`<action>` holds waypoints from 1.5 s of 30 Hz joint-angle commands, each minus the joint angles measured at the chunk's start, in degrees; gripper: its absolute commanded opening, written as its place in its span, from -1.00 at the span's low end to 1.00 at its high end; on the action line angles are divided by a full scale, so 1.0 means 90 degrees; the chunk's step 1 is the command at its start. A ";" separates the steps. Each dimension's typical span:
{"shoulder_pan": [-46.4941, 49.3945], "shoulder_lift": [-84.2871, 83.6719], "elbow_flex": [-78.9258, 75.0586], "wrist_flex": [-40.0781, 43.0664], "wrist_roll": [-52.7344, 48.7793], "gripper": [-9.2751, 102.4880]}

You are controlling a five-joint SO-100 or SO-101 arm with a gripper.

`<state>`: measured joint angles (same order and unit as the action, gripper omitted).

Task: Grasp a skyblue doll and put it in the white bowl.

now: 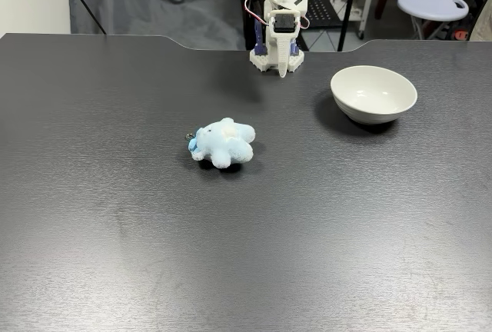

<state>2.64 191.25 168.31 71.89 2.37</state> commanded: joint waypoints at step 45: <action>0.0068 -0.6484 -1.0771 -0.1846 -0.0020 -0.85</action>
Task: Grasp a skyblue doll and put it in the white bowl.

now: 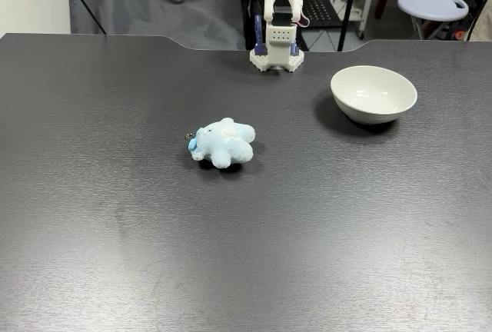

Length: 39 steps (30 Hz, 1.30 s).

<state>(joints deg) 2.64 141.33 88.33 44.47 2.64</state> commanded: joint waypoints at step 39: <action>0.3076 -0.6113 -0.2314 0.5449 -0.1826 -0.85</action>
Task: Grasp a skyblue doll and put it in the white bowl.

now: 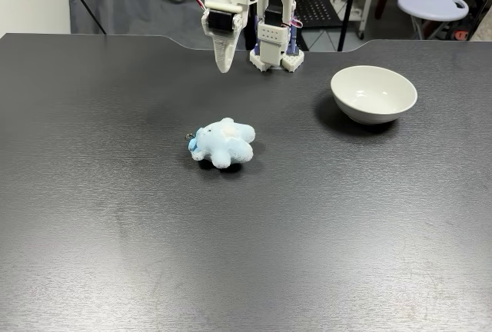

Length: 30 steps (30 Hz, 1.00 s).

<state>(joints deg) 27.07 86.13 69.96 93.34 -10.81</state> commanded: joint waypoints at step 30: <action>-0.1113 -0.0156 -0.0303 0.0195 -0.7354 -0.85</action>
<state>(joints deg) 22.15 83.76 69.96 95.01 -76.38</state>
